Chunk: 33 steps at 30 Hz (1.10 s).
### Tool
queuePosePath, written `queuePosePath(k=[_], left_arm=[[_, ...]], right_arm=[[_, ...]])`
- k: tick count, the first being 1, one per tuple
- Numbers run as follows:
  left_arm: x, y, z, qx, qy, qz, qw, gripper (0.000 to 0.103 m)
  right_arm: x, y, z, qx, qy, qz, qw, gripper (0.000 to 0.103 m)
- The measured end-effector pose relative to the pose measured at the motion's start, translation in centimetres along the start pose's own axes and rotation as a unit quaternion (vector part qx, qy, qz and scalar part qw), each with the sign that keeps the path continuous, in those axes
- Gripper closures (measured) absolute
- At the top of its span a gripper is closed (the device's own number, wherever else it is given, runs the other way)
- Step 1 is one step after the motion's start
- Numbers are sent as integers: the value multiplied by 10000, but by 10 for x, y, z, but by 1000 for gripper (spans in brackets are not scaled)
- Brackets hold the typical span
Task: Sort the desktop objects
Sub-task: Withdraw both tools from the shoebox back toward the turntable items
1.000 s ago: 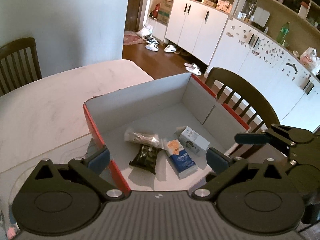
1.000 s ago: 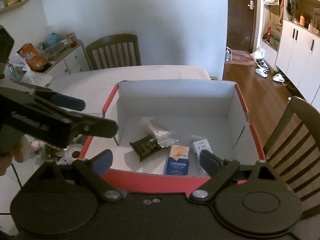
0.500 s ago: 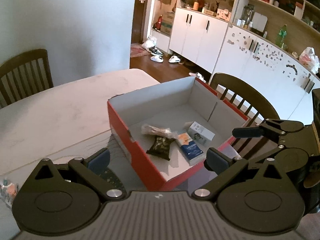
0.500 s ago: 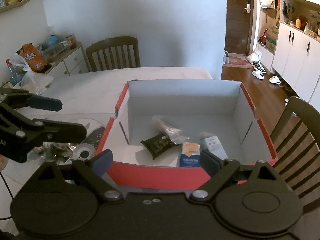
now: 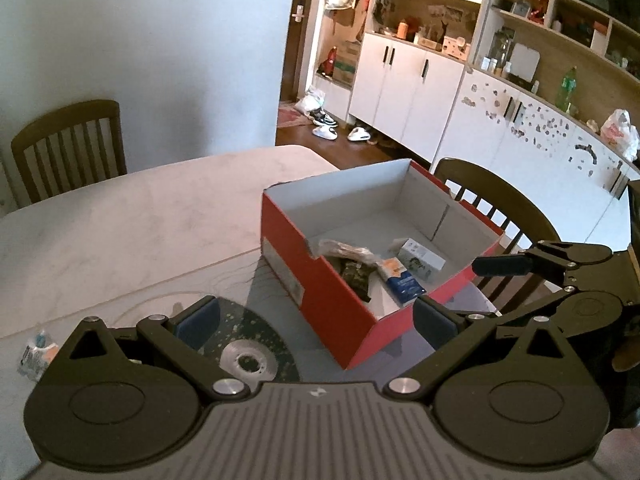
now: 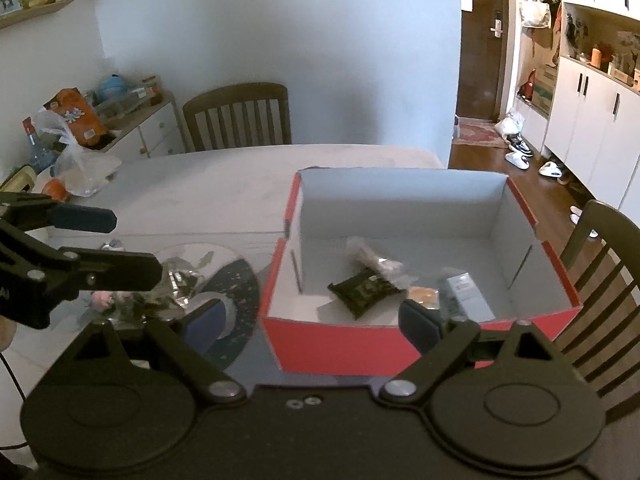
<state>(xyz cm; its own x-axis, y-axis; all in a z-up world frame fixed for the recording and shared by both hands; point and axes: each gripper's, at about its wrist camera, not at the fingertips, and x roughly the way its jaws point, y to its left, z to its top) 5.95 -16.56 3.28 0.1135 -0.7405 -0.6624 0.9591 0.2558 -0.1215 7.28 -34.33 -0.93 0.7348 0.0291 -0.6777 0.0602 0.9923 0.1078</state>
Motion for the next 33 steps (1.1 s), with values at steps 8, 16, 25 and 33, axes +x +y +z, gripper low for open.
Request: queuePosePath(k=[8, 16, 25, 33], left_arm=[[-19, 22, -16, -183, -101, 194, 9996, 0], [-37, 49, -33, -285, -151, 364, 9988, 0], [-57, 76, -54, -351, -338, 495, 9976, 0], [-66, 101, -76, -444, -346, 625, 9965, 0]], right_arm=[[-1, 29, -5, -45, -35, 31, 10000, 9], [3, 58, -7, -90, -54, 145, 9998, 10], [6, 89, -9, -231, -109, 225, 9994, 11], [15, 113, -12, -311, -63, 226, 9992, 11]])
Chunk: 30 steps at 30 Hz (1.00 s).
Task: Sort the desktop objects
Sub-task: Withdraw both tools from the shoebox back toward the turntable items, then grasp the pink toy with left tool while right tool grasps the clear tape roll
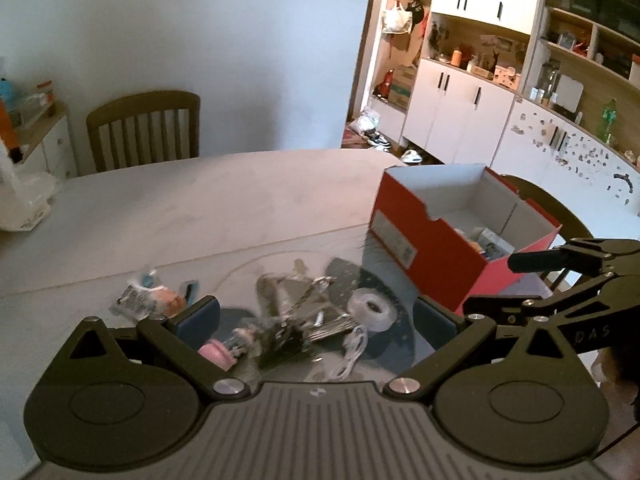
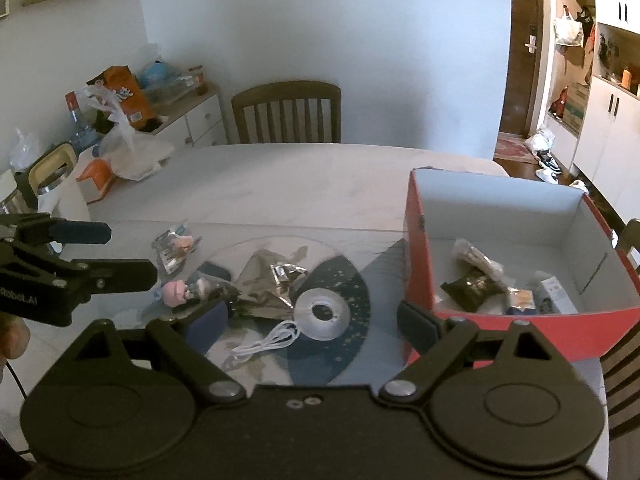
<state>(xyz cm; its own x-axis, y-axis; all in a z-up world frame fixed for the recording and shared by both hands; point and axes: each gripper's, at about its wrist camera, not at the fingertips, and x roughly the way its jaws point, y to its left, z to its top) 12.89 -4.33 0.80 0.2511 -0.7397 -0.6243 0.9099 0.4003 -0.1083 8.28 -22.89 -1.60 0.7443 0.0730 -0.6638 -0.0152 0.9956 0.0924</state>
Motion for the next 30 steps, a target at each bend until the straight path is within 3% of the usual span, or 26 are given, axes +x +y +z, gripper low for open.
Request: queuePosePath(k=[10, 30], left_arm=[[9, 26, -14, -15, 84, 80, 9999, 0], [71, 80, -42, 15, 467, 339, 9983, 1]], right_arm=[[19, 12, 0, -52, 127, -148, 9998, 13], [87, 18, -7, -75, 474, -475, 9977, 19]])
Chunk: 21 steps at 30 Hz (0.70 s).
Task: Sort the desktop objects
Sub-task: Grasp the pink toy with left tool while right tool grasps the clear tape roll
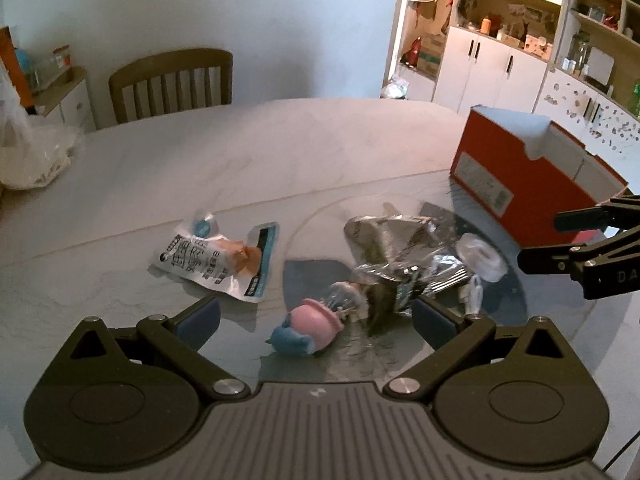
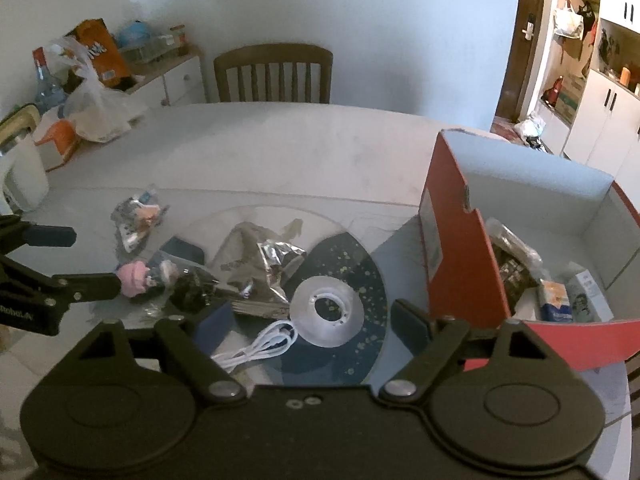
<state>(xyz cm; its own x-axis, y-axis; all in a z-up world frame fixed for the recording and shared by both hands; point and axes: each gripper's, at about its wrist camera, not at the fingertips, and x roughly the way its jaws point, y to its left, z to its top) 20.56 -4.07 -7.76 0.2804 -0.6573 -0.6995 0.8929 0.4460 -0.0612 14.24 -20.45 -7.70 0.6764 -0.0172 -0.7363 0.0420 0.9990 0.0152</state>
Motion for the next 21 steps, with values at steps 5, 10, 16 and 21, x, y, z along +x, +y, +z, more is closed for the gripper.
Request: queuePosePath(k=[5, 10, 16, 21], left_arm=[[13, 5, -3, 7, 61, -26, 10000, 1], [22, 7, -3, -11, 101, -34, 9999, 1], [31, 10, -6, -4, 178, -4, 9998, 3], [36, 10, -8, 16, 228, -7, 9997, 4]], right_arm=[[19, -4, 0, 64, 72, -153, 9998, 23], [39, -9, -1, 150, 195, -279, 9993, 28], [55, -10, -4, 184, 322, -315, 9988, 32], [65, -17, -5, 355, 413, -246, 9982, 38]])
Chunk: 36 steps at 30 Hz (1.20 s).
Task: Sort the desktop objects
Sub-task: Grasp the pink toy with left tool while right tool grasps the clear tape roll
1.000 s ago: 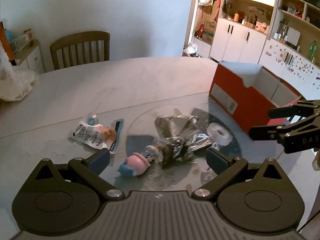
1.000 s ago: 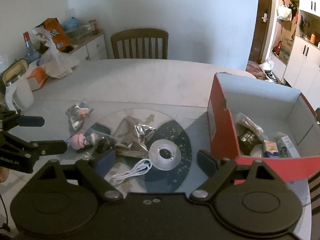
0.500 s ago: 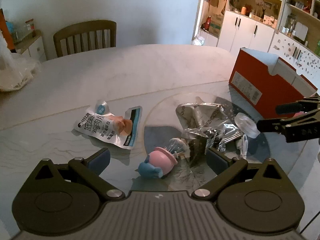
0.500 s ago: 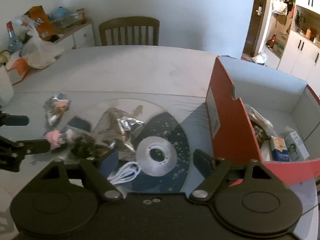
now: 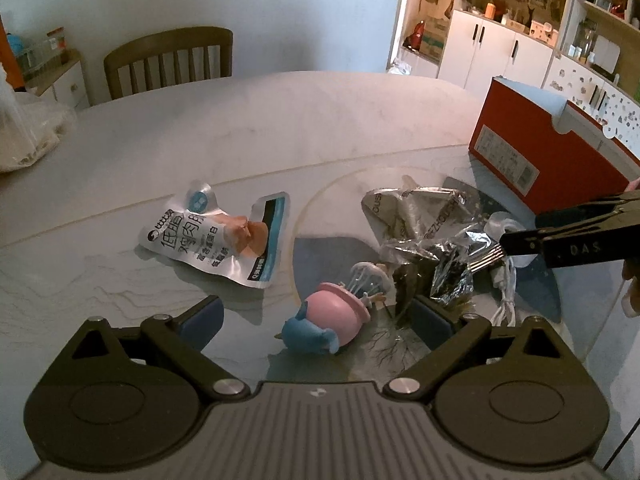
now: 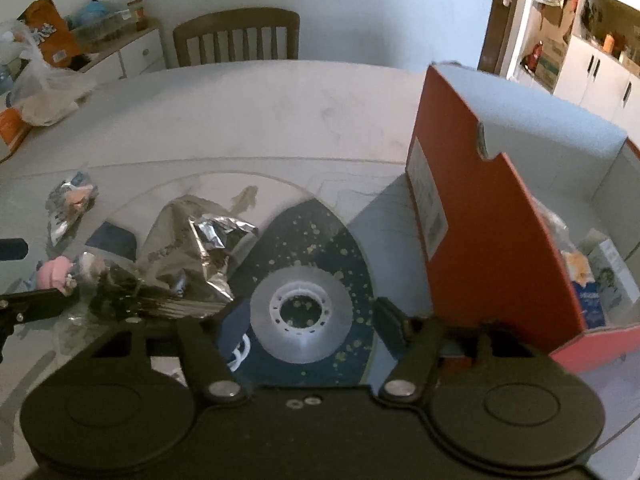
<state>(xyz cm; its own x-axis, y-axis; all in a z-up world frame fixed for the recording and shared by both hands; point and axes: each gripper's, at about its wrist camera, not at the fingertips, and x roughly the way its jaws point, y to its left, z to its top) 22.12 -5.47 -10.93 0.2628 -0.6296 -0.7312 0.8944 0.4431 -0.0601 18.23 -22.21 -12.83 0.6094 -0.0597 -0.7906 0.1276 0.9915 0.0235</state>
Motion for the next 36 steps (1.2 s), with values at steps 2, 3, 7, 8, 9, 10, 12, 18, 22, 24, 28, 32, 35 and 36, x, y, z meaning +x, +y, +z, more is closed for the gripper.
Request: queuePosePath(k=[2, 3, 7, 8, 9, 10, 12, 18, 22, 24, 28, 32, 35, 36], left_arm=[[2, 0, 0, 10, 11, 13, 10000, 6], [3, 0, -1, 20, 22, 11, 10000, 7], [8, 0, -2, 40, 46, 27, 10000, 9], [9, 0, -2, 42, 58, 28, 10000, 10], [10, 0, -3, 51, 57, 39, 10000, 10], [10, 1, -3, 67, 54, 45, 10000, 10], [11, 1, -3, 91, 58, 41, 9999, 20], [13, 1, -4, 138, 78, 34, 9999, 24], [14, -2, -3, 192, 75, 112, 9997, 26], [14, -2, -3, 181, 79, 99, 9998, 26], [14, -3, -2, 155, 76, 87, 9998, 27], [13, -3, -2, 156, 74, 104, 9998, 27], [13, -2, -2, 148, 77, 120, 9998, 27], [14, -2, -2, 158, 79, 117, 9998, 27]], right_arm=[[1, -1, 1, 36, -12, 23, 10000, 38], [1, -1, 1, 38, -23, 24, 10000, 38], [1, -3, 1, 108, -50, 1, 9999, 39], [0, -3, 0, 105, -44, 7, 9999, 39], [0, -3, 0, 101, -55, 9, 9999, 39], [0, -4, 0, 105, -60, 6, 9999, 39], [0, -3, 1, 124, -65, -11, 9999, 39], [3, -3, 4, 126, -79, -3, 9999, 37], [4, 0, 5, 134, -80, 33, 9999, 37], [4, 1, 5, 151, -63, 21, 9999, 37], [5, 1, 7, 282, -19, -35, 9996, 31], [10, 5, 11, 268, 62, -64, 9996, 27], [13, 8, 9, 363, 181, 78, 9991, 27], [14, 10, 9, 326, 199, 68, 9992, 28]])
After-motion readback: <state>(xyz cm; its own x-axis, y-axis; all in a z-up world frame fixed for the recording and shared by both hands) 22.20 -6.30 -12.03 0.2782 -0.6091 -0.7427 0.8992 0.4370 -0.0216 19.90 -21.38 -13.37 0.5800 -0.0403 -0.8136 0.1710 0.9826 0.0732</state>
